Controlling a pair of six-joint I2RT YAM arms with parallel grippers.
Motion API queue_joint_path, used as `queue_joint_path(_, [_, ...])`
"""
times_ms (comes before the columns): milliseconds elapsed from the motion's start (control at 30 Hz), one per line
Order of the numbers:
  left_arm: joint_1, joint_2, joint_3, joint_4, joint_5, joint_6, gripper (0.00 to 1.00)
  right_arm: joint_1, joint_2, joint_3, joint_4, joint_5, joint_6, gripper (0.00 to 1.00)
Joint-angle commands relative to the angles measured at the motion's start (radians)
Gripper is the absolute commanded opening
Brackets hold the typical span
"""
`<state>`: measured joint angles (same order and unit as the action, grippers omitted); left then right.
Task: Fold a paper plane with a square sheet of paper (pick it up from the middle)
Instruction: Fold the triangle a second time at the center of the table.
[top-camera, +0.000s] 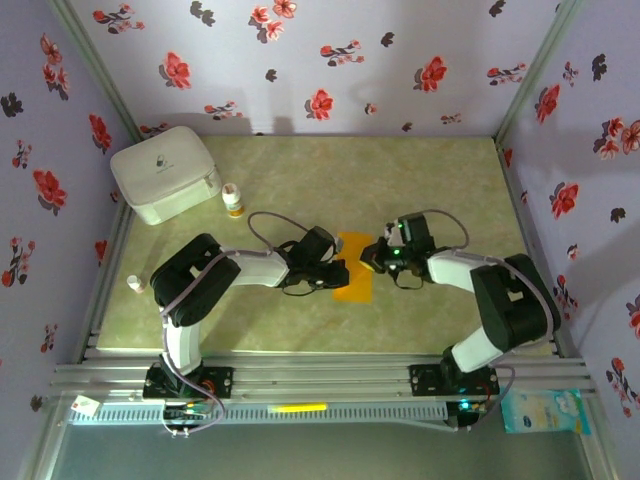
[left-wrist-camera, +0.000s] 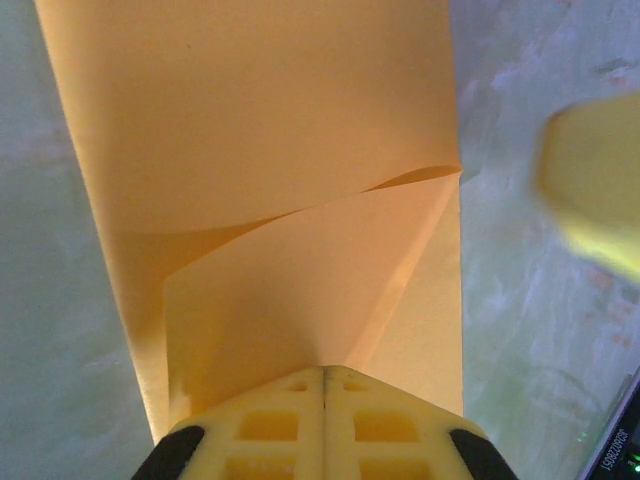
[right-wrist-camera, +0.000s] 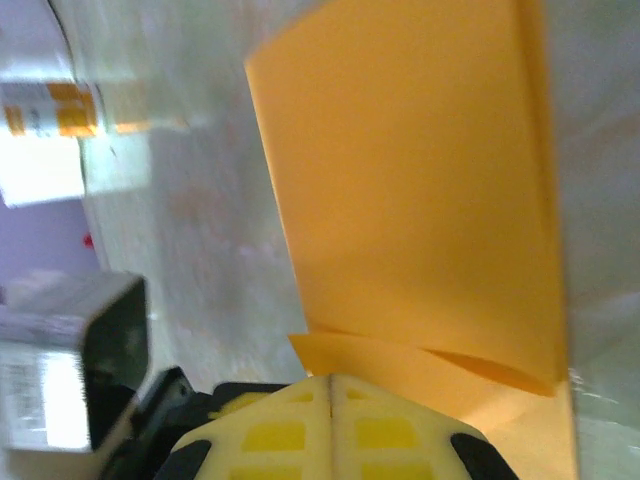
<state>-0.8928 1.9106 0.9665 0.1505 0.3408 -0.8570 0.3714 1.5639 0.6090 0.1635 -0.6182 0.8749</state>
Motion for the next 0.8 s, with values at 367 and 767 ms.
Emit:
queue_joint_path(367, [-0.022,0.038,-0.046,-0.164,-0.02,0.022,0.0,-0.128,0.078,-0.056,0.02,0.052,-0.021,0.0])
queue_joint_path(767, [-0.023,0.027,-0.048,-0.152,-0.022,0.012,0.0,-0.077,-0.063,-0.047,0.04,0.03,0.003,0.0])
